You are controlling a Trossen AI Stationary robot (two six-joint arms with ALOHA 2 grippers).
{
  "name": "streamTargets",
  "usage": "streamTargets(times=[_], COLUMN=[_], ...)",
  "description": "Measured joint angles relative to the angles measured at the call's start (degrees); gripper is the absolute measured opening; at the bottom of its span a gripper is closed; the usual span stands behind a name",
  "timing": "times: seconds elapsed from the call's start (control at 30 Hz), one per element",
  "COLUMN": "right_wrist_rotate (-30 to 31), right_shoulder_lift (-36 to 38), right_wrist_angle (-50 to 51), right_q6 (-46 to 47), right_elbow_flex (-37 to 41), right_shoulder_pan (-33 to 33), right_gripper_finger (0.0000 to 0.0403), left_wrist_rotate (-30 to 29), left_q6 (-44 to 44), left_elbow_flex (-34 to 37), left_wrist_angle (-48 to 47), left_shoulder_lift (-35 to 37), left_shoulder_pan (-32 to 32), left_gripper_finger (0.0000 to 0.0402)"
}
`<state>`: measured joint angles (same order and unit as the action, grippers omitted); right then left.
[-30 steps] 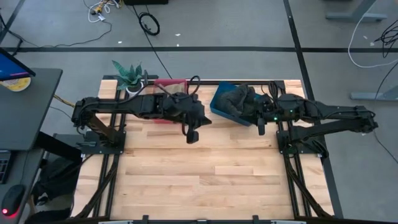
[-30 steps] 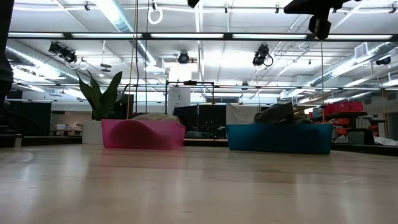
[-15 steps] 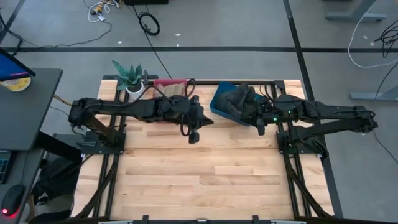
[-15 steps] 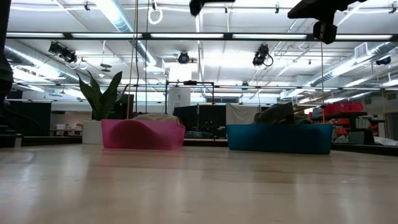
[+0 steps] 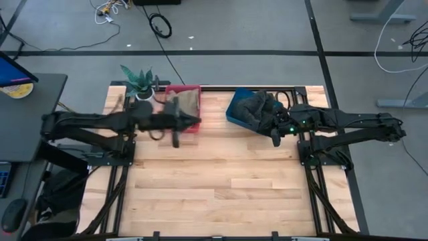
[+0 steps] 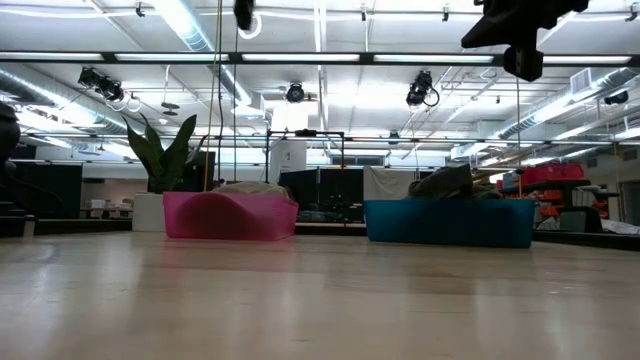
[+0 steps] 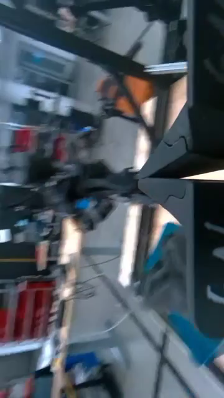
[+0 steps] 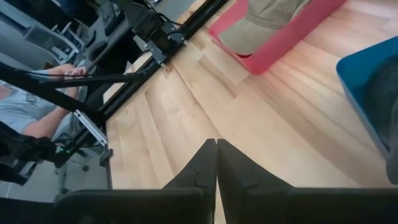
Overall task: Pick & Place hat
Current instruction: Return to Home Position
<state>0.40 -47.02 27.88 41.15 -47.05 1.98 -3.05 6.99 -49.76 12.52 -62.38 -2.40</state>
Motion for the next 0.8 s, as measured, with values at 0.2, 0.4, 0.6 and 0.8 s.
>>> streamTargets(times=[0.2, 0.4, 0.6, 0.8], right_wrist_rotate=[0.0, 0.1, 0.1, 0.1], right_shoulder_lift=[-0.7, -0.8, -0.8, -0.8], right_wrist_angle=[-0.7, -1.8, -1.6, -1.6], right_q6=[0.4, 0.4, 0.4, 0.4], right_elbow_flex=[0.0, 0.0, 0.0, 0.0], right_shoulder_pan=[0.0, 0.0, 0.0, 0.0], right_gripper_finger=[0.0016, 0.0016, 0.0016, 0.0016], left_wrist_rotate=[-0.3, -0.1, 0.7, 0.8], left_q6=[0.1, 0.3, 0.3, -0.1], left_elbow_flex=[7.4, 15.1, 20.8, 26.1], left_wrist_angle=[0.2, -0.1, -0.3, -0.4], left_shoulder_lift=[14.3, 26.2, 35.7, 44.0], left_shoulder_pan=[-2.4, -2.9, -2.9, -2.9], left_gripper_finger=[0.0003, 0.0003, 0.0003, 0.0003])
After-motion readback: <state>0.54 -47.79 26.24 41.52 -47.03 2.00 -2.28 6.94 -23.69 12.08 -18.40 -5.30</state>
